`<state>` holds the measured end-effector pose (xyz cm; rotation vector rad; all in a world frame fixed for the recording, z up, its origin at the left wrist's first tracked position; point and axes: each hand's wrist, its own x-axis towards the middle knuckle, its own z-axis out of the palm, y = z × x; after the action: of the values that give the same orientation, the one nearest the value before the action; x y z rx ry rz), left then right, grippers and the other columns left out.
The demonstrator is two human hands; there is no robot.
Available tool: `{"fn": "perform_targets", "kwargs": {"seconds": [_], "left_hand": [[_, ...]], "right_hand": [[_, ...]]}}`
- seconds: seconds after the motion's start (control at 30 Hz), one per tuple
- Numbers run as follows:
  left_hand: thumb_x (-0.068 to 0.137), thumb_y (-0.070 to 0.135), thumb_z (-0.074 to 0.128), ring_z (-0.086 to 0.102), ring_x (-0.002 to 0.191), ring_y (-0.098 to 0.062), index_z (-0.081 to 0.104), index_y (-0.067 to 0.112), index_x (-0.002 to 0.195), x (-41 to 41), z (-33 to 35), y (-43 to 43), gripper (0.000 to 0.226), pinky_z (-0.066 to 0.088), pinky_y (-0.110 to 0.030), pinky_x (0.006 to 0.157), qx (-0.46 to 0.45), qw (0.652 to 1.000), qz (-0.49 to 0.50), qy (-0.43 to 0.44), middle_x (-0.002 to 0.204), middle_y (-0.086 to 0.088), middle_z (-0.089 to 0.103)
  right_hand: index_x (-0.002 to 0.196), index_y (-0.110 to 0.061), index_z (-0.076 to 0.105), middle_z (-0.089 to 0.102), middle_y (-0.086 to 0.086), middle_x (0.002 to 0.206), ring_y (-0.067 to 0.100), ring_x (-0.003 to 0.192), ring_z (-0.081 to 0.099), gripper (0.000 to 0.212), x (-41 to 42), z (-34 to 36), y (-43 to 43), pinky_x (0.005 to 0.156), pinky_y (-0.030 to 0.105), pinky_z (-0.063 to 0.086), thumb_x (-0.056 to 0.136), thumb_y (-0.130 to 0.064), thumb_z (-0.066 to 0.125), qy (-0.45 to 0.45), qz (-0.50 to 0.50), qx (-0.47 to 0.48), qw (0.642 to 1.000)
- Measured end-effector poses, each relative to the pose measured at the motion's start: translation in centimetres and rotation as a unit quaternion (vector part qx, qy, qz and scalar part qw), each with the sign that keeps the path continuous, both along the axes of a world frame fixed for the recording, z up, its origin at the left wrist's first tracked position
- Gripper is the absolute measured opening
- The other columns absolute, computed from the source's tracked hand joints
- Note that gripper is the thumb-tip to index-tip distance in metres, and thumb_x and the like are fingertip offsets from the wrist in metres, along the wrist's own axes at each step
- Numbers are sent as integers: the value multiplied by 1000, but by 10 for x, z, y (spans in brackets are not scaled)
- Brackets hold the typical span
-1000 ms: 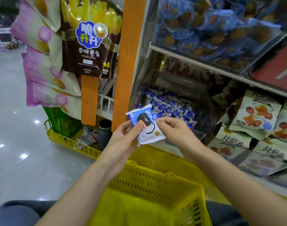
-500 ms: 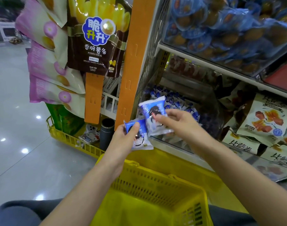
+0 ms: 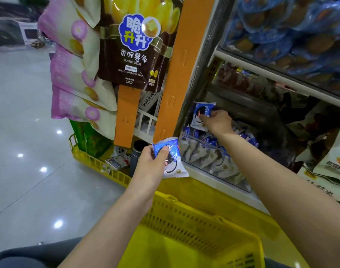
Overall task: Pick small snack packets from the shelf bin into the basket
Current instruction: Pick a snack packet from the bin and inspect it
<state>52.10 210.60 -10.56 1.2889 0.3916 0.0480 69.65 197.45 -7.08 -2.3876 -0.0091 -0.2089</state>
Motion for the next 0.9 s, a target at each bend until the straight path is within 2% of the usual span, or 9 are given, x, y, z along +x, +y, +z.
{"fn": "perform_targets", "kwargs": {"seconds": [0.1,0.2,0.27,0.37,0.5,0.6,0.73,0.83,0.9], "left_hand": [[97,26,46,65,99,-25,52,26,96,0,0,4,6,51,-43,91,0,1000,-2,-1,108,-11,65],[97,26,46,67,89,-20,52,25,97,0,-2,5,6,53,-34,80,0,1000,-6,-3,105,-11,67],[97,26,46,65,79,-14,51,26,95,0,-2,4,5,50,-28,69,1,1000,-8,-3,102,-9,67],[97,26,46,62,72,-8,50,29,92,0,-1,1,7,47,-19,61,-4,1000,-13,-5,101,-7,66],[97,25,46,64,75,-10,51,29,94,2,1,-3,7,49,-21,65,-18,1000,-20,-5,103,-8,67],[97,25,45,64,75,-9,51,26,101,5,1,-4,7,49,-20,64,-21,1000,-19,-8,104,-7,67],[97,26,46,64,73,-8,52,19,106,7,0,-5,13,50,-18,60,-15,1000,-18,-12,103,-8,67],[96,27,47,65,74,-8,52,19,107,7,-2,-7,14,50,-16,59,-6,1000,-15,-19,102,-8,67],[96,28,48,65,76,-7,52,19,108,7,-3,-9,16,49,-16,60,5,1000,-16,-24,102,-8,67]], "right_hand": [[50,-15,33,36,1,47,15,43,42,50,6,-6,-1,46,28,34,88,-27,63,23,14,-52,998],[52,-15,36,43,2,49,6,33,52,46,14,-4,-3,37,19,44,86,-24,66,70,12,-18,997],[56,-14,40,51,4,53,9,39,57,42,18,2,0,46,20,48,83,-27,69,112,11,-40,993],[69,-8,54,59,4,58,5,32,54,30,22,6,10,46,18,49,82,-31,69,146,17,-100,984],[98,-5,56,57,5,60,2,25,48,20,24,-2,21,30,12,39,90,-22,61,157,25,-37,987],[94,-8,55,56,5,63,11,42,55,16,24,-5,18,49,20,50,91,-22,59,153,30,-70,985],[91,-3,60,56,8,73,17,61,53,24,17,-1,10,70,34,49,96,-24,50,136,53,-95,985],[111,-5,62,60,6,94,16,84,56,28,-4,6,6,78,25,40,97,-23,46,16,80,-88,993],[113,-12,61,63,3,103,13,91,56,24,-31,12,3,78,22,41,97,-23,47,-64,100,-35,992]]}}
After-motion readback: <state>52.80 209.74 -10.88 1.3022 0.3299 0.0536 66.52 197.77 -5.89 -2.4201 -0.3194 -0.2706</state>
